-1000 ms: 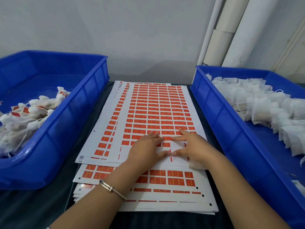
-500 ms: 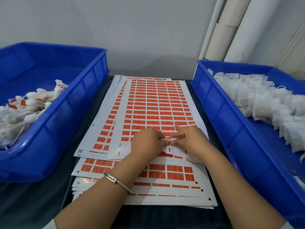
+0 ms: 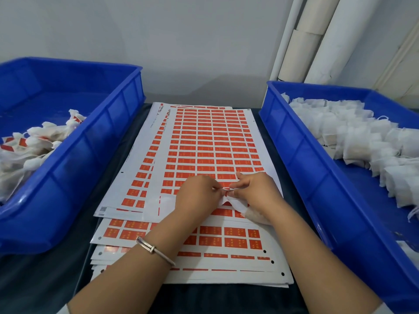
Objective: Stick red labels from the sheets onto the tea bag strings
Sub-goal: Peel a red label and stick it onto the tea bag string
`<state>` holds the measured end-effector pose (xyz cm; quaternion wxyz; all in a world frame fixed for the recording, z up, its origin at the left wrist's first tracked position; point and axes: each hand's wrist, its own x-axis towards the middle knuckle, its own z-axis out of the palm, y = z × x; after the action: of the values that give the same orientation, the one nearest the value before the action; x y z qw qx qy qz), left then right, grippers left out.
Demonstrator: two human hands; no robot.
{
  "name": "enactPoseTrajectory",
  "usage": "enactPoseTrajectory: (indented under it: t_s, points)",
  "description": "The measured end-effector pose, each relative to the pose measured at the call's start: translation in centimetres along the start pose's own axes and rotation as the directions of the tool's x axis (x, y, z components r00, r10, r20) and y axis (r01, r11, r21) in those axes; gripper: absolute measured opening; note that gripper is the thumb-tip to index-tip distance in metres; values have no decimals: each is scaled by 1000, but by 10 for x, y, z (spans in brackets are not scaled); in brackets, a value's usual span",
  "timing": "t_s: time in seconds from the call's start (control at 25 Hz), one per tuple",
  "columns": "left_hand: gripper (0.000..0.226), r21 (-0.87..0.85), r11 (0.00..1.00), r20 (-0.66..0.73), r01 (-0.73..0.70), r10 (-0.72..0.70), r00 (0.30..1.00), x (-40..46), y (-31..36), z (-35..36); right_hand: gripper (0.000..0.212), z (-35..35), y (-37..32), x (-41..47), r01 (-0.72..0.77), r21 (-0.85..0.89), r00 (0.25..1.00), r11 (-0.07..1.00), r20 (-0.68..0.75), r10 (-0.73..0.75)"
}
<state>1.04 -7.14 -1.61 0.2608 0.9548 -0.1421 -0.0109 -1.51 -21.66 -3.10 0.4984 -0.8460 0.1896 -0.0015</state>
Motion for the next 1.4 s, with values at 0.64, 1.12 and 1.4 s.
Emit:
enactPoseTrajectory:
  t_s: [0.64, 1.12, 1.4]
  points:
    - [23, 146, 962, 13, -229, 229, 973, 11, 8, -1, 13, -3, -2, -6, 24, -49, 1000, 998, -2, -24]
    - [10, -728, 631, -77, 268, -463, 883, 18, -16, -18, 17, -10, 0, -23, 178, -204, 960, 963, -178, -215]
    - [19, -780, 573, -45, 250, -450, 892, 4, -20, -29, 15, -42, -36, -34, 236, -67, 972, 970, -6, -237]
